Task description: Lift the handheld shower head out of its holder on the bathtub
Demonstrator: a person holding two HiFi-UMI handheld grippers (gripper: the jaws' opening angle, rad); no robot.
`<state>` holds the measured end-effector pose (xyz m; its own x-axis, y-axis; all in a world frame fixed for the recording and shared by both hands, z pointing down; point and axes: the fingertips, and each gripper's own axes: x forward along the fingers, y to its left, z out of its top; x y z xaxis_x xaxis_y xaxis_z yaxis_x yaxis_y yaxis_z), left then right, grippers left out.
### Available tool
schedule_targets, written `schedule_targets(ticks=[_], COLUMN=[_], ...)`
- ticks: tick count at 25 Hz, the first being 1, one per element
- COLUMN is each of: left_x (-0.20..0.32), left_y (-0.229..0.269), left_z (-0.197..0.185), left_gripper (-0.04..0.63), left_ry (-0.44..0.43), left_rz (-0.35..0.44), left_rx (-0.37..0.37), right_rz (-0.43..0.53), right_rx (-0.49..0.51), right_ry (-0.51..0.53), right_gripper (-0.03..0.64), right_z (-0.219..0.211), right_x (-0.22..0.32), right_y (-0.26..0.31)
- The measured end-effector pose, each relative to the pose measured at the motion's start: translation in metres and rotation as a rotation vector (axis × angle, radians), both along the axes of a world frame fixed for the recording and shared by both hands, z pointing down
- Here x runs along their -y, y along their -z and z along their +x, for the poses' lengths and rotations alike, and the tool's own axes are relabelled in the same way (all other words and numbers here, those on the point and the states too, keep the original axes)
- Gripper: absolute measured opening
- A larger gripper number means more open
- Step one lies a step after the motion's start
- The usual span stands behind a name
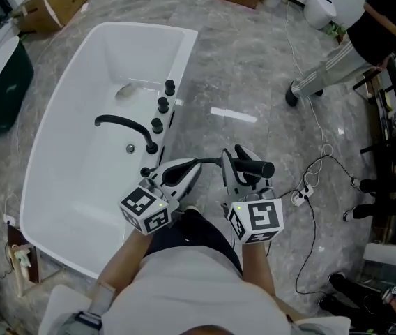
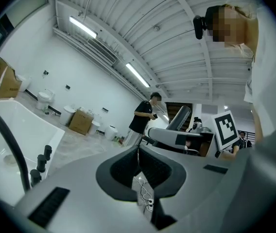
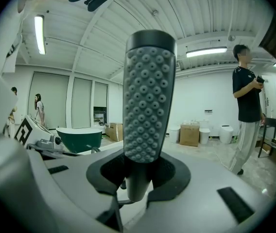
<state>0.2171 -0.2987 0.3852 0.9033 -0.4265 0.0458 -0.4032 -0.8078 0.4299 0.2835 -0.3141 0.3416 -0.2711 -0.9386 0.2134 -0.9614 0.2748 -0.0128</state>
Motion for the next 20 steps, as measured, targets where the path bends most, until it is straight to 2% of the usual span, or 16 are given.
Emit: schedule_targets(ticks=[20], left_x=[0.004], left_y=[-0.001], left_z=[-0.021], left_gripper=[0.014], left_ry=[0.05], left_rz=[-0.004], left_rx=[0.003], right_rz=[-0.017], right_rx=[-0.014], right_ry=[0.014], right_gripper=[0.112], right_z=[-0.01], right_x=[0.006], right_y=[-0.006])
